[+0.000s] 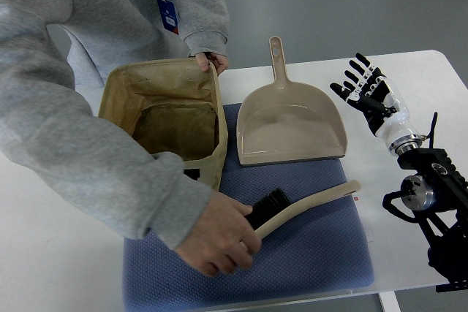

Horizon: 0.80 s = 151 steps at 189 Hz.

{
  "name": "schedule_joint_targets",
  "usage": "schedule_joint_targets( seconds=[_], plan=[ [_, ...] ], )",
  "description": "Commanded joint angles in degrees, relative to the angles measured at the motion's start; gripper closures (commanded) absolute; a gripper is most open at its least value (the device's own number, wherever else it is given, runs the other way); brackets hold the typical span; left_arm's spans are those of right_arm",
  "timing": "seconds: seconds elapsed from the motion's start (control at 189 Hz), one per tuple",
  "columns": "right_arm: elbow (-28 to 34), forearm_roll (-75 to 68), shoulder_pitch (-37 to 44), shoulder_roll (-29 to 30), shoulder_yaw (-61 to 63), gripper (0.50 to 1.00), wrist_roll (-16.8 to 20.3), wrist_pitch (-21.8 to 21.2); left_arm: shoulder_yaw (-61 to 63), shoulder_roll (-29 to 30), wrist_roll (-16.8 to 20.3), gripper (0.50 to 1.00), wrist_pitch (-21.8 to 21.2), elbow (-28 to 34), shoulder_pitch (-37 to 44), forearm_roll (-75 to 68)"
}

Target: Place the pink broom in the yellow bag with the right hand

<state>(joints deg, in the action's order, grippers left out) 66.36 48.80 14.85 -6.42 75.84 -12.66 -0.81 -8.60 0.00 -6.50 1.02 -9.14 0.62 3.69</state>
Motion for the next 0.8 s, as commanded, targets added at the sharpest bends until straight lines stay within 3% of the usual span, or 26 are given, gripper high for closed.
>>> schedule_joint_targets(
  seconds=[0.0, 0.793],
  plan=[
    [0.0, -0.02, 0.0, 0.0, 0.18, 0.572, 0.01, -0.07, -0.02, 0.0, 0.0, 0.5, -0.05, 0.0, 0.17, 0.09],
    [0.09, -0.02, 0.0, 0.0, 0.19, 0.572, 0.01, -0.07, 0.07, 0.0, 0.0, 0.5, -0.05, -0.17, 0.08, 0.0]
  ],
)
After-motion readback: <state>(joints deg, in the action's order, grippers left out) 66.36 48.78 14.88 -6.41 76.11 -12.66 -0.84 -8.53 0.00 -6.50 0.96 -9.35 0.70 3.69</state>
